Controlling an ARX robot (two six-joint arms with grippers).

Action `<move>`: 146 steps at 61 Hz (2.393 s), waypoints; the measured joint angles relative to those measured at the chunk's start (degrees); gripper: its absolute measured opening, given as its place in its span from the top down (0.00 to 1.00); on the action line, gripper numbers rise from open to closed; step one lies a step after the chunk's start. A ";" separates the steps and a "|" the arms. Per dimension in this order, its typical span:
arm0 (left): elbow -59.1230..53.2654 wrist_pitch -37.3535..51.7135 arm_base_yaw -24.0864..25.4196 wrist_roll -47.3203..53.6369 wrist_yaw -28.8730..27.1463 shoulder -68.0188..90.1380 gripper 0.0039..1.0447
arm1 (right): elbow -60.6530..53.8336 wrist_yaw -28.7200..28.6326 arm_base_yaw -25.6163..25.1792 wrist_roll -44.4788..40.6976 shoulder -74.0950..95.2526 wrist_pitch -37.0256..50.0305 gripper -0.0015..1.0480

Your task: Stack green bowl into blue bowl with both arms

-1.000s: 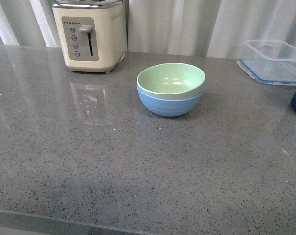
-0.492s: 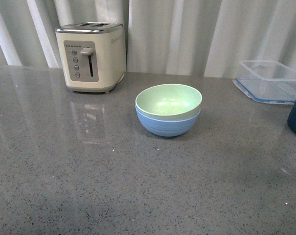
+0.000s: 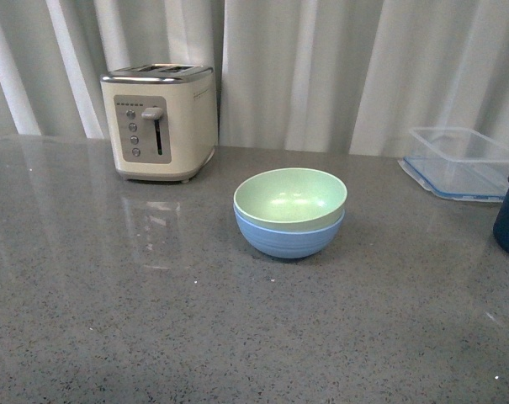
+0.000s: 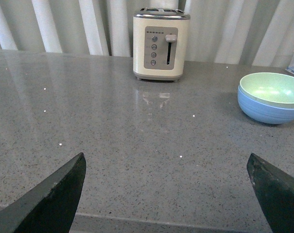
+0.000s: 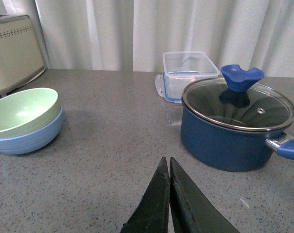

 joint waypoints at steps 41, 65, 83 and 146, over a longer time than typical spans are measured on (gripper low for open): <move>0.00 0.00 0.00 0.00 0.00 0.00 0.06 | -4.83 -0.07 0.00 0.00 -20.13 -14.56 0.99; 0.00 0.00 0.00 0.00 0.00 0.00 0.06 | -4.83 -0.07 0.00 0.00 -30.10 -24.11 0.99; 0.00 0.00 0.00 0.00 0.00 0.00 0.06 | -4.83 -0.09 0.00 0.02 -34.88 -28.85 0.99; 0.00 0.00 0.00 0.00 0.00 0.00 0.06 | -4.81 -0.22 0.00 -0.04 -45.75 -40.09 0.08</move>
